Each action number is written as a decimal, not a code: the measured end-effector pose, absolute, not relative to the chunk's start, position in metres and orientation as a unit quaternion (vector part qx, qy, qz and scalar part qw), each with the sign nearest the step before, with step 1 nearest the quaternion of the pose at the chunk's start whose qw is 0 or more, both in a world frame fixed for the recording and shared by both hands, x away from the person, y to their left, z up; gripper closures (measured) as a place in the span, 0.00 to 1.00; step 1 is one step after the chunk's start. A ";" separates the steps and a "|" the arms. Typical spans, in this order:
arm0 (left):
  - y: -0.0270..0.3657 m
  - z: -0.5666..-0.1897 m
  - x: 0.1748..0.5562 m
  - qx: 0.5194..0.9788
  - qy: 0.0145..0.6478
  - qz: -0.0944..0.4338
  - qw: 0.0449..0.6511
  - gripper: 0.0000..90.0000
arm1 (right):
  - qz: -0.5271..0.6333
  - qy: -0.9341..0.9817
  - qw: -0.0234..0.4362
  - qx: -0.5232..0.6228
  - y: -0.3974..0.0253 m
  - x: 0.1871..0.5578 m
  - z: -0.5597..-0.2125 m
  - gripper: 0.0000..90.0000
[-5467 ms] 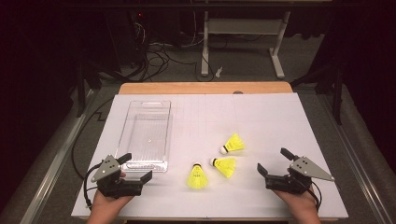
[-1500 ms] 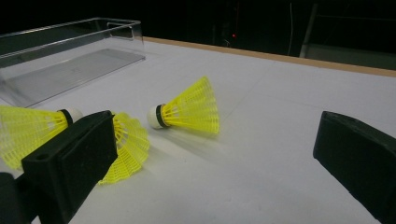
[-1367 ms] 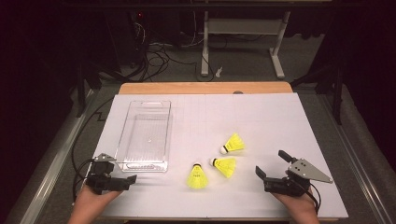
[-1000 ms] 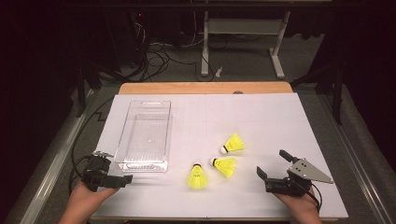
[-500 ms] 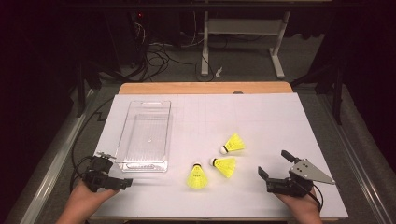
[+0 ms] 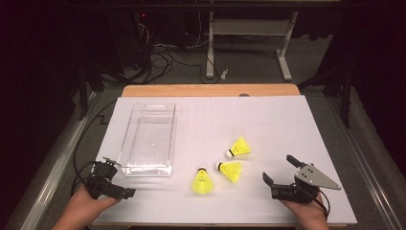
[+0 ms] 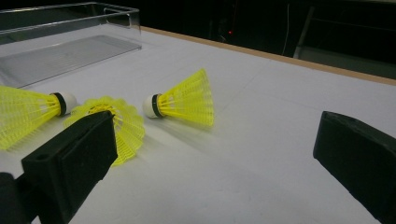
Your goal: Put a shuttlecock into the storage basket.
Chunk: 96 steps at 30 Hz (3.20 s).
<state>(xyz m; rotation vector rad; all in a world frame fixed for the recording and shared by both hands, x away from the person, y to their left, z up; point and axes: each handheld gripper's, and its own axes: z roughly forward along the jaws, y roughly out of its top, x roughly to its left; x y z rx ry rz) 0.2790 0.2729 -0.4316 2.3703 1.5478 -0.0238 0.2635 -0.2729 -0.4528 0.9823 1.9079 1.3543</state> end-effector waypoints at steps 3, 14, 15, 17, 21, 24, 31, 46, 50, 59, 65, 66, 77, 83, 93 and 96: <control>0.271 -0.429 0.282 0.831 0.537 -0.018 0.143 0.01 | 0.509 0.719 0.296 0.368 -0.272 0.265 -0.453 0.00; 0.263 -0.430 0.285 0.841 0.527 -0.057 0.106 0.01 | 0.509 0.723 0.292 0.365 -0.272 0.266 -0.453 0.00; 0.262 -0.431 0.285 0.843 0.525 -0.060 0.101 0.01 | 0.510 0.723 0.291 0.365 -0.272 0.266 -0.453 0.00; 0.259 -0.432 0.285 0.846 0.522 -0.064 0.091 0.01 | 0.510 0.723 0.290 0.366 -0.272 0.266 -0.454 0.00; 0.255 -0.432 0.285 0.846 0.520 -0.075 0.090 0.01 | 0.511 0.721 0.291 0.368 -0.274 0.266 -0.453 0.00; 0.250 -0.433 0.286 0.850 0.515 -0.077 0.084 0.01 | 0.512 0.719 0.291 0.370 -0.275 0.267 -0.454 0.00; 0.243 -0.432 0.286 0.854 0.507 -0.081 0.082 0.01 | 0.511 0.720 0.291 0.368 -0.275 0.266 -0.453 0.00; 0.221 -0.433 0.280 0.867 0.483 -0.087 0.087 0.01 | 0.511 0.721 0.290 0.368 -0.275 0.267 -0.454 0.00; 0.216 -0.433 0.279 0.870 0.477 -0.091 0.088 0.01 | 0.512 0.720 0.290 0.367 -0.275 0.267 -0.453 0.00; 0.201 -0.430 0.277 0.878 0.461 -0.095 0.086 0.01 | 0.514 0.719 0.289 0.368 -0.275 0.266 -0.453 0.00; 0.191 -0.427 0.276 0.884 0.449 -0.100 0.084 0.01 | 0.515 0.719 0.289 0.367 -0.274 0.265 -0.452 0.00; 0.190 -0.426 0.276 0.884 0.448 -0.102 0.085 0.01 | 0.515 0.720 0.290 0.364 -0.275 0.265 -0.452 0.00; 0.166 -0.425 0.274 0.895 0.425 -0.109 0.082 0.01 | 0.515 0.720 0.289 0.365 -0.275 0.266 -0.452 0.00; 0.152 -0.424 0.273 0.901 0.410 -0.111 0.084 0.01 | 0.515 0.721 0.288 0.364 -0.275 0.266 -0.452 0.00; 0.131 -0.424 0.273 0.909 0.391 -0.116 0.085 0.01 | 0.516 0.719 0.287 0.365 -0.275 0.266 -0.452 0.00; 0.126 -0.424 0.273 0.912 0.385 -0.116 0.084 0.01 | 0.516 0.720 0.287 0.366 -0.275 0.267 -0.452 0.00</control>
